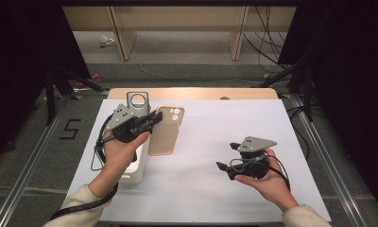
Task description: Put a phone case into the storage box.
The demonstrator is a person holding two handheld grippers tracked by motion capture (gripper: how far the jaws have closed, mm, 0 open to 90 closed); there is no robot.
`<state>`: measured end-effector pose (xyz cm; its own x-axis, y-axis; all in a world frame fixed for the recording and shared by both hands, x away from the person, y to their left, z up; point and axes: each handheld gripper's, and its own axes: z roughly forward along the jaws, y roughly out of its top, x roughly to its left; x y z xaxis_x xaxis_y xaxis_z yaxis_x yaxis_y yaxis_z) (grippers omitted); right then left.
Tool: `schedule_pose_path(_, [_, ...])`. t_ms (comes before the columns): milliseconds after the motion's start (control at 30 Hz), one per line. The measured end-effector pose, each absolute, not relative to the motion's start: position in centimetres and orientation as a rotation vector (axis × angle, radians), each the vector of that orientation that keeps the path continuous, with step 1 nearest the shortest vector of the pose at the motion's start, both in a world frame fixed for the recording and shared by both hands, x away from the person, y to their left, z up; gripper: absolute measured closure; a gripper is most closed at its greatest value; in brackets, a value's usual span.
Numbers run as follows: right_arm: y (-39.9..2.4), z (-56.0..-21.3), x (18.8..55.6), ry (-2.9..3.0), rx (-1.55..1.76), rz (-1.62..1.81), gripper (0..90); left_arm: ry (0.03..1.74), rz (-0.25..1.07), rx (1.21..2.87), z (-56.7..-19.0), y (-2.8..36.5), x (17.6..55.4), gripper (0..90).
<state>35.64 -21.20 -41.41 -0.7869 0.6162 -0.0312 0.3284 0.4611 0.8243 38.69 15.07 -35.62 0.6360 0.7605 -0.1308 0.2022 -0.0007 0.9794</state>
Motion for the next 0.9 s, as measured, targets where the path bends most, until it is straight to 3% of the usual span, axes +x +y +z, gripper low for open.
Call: schedule_pose_path(900, [-22.0,-41.3,35.5,2.366,0.829,1.251,16.9,0.853,0.551,1.519,-34.9,16.7,39.0,81.2])
